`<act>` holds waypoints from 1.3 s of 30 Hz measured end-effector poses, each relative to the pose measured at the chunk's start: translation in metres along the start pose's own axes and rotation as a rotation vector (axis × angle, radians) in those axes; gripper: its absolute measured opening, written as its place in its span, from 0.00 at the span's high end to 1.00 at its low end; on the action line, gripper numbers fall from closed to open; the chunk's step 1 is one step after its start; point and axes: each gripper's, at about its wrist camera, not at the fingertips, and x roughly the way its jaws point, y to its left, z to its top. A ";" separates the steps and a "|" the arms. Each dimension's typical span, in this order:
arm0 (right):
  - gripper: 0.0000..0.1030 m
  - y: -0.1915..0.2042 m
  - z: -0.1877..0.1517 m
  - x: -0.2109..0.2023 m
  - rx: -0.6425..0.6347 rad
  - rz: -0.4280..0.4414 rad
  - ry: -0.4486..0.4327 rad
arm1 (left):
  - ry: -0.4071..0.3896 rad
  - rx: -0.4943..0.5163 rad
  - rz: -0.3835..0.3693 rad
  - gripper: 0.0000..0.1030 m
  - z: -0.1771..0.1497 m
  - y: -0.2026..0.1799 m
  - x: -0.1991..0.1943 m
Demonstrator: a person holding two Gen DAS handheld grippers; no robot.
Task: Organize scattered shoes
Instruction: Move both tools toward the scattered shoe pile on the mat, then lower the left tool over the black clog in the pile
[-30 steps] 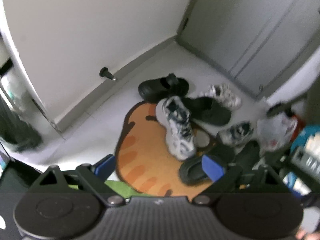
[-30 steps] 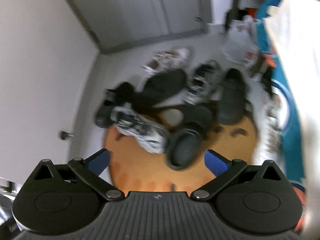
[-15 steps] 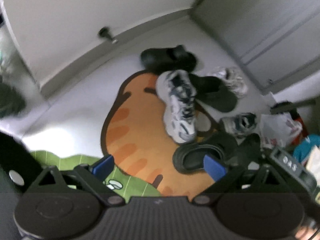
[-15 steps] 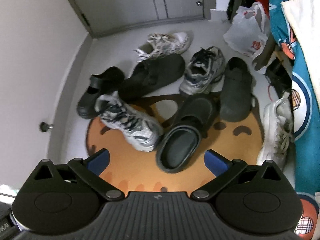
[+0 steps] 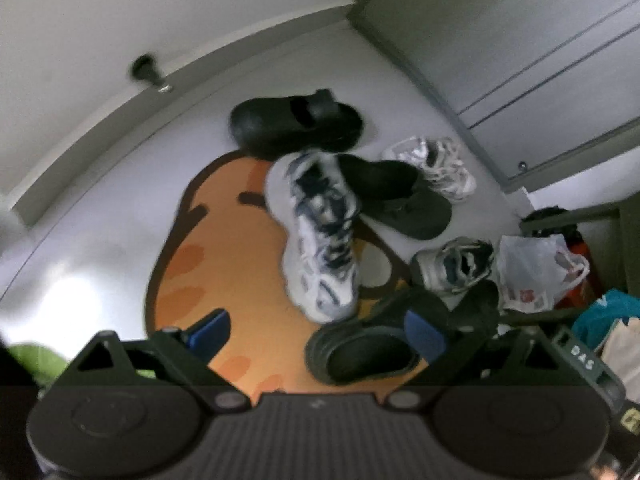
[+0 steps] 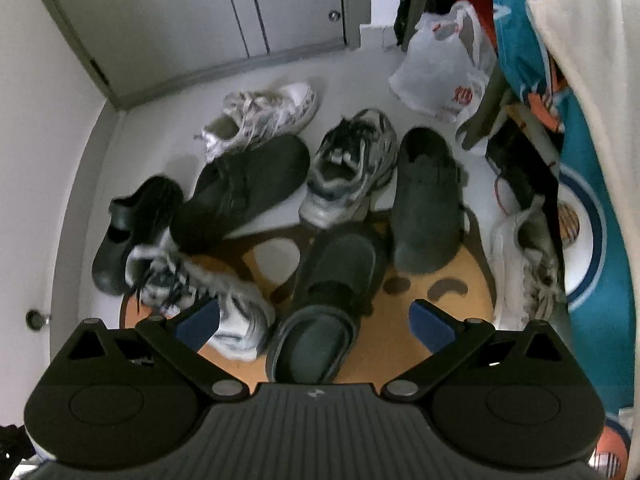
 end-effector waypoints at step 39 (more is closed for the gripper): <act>0.00 -0.075 0.042 -0.091 0.170 0.188 -0.246 | -0.095 0.250 -0.164 0.06 -0.020 -0.073 -0.018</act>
